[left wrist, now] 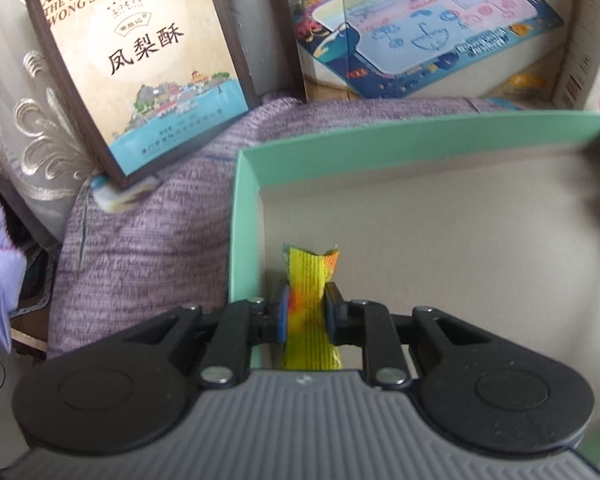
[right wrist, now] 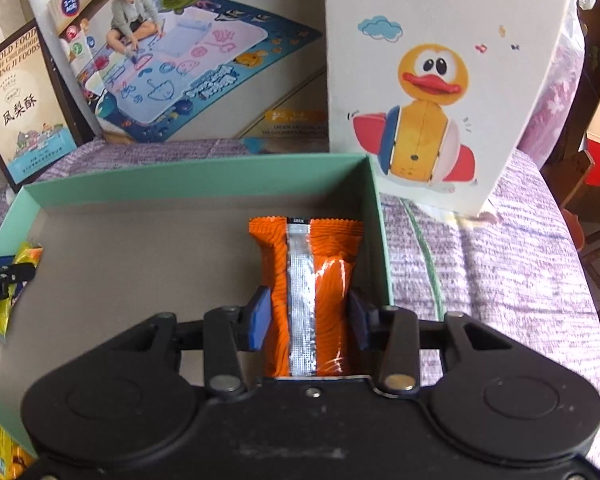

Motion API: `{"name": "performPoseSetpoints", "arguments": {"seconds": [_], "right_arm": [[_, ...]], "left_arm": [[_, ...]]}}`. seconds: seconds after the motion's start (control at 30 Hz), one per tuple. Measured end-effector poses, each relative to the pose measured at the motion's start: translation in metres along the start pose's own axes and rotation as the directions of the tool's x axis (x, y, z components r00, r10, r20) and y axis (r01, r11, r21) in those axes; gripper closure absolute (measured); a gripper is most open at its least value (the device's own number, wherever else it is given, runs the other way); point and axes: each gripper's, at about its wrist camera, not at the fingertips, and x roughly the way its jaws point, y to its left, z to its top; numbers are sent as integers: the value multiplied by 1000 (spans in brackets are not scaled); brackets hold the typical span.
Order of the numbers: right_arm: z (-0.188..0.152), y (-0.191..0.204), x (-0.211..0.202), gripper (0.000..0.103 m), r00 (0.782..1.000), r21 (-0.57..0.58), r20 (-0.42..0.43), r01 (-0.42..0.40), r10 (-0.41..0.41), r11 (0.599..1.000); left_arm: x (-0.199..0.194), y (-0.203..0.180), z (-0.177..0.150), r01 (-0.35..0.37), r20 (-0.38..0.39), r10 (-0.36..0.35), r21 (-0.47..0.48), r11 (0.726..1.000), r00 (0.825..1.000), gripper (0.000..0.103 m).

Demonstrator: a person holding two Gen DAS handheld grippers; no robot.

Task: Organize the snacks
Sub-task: 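Carry both snacks into the green box and open both grippers, then return both grippers to the snack pile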

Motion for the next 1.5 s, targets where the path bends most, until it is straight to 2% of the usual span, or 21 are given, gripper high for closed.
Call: {"name": "performPoseSetpoints", "arguments": {"seconds": [0.17,0.27,0.37,0.4,0.43,0.47,0.5,0.57,0.6,0.7,0.87,1.03,1.2,1.3,1.37,1.43,1.47,1.5], "right_arm": [[-11,2,-12,64,1000,18,-13,11,-11,1000],[-1,7,-19,62,998,31,37,42,-43,999],[17,8,-21,61,997,43,67,30,-32,999],[22,7,-21,51,997,48,78,21,-24,999],[25,7,-23,24,996,55,91,14,-19,998],[26,7,-27,10,993,60,114,15,-22,998],[27,8,-33,0,989,57,148,16,-24,998],[27,10,-39,0,989,43,149,-3,-3,999],[26,11,-42,0,990,44,142,-10,4,999],[17,16,-53,0,990,30,136,-29,25,999],[-14,24,-83,0,988,30,129,-83,79,996],[-55,30,-117,0,983,45,122,-140,134,989],[-102,38,-146,0,978,51,98,-189,184,981],[-131,42,-159,0,975,70,83,-210,204,975],[-152,46,-168,6,976,62,85,-205,200,977],[-171,50,-175,31,979,51,84,-192,187,980],[-181,52,-178,39,978,52,80,-195,190,979],[-188,52,-178,55,978,58,71,-198,194,978]], "left_arm": [[-13,1,-7,13,-9,-13,-20,1000,1000,85],[-19,8,2,2,20,-1,-63,998,1000,85],[-23,12,16,-10,68,15,-82,997,998,84],[-24,12,20,-10,76,17,-87,996,997,79],[-25,12,24,-17,80,25,-92,996,996,73],[-25,12,27,1,85,7,-92,996,996,61],[-28,11,28,-4,94,13,-89,996,996,36],[-35,4,25,-80,135,88,-65,995,987,6],[-39,0,23,-102,150,109,-52,993,983,4],[-50,-1,15,-53,131,58,-40,998,990,4],[-79,-3,-17,7,132,-3,-30,1000,991,4],[-107,-6,-65,56,116,-53,-18,998,992,4],[-129,-4,-113,133,61,-128,-69,989,990,4],[-141,-16,-140,185,30,-183,-86,979,983,4],[-146,-29,-155,195,10,-195,-80,977,981,4],[-148,-42,-166,199,-9,-200,-67,978,980,5],[-147,-49,-170,194,-21,-196,-64,979,980,6],[-146,-54,-173,186,-32,-189,-66,980,982,7]]}}
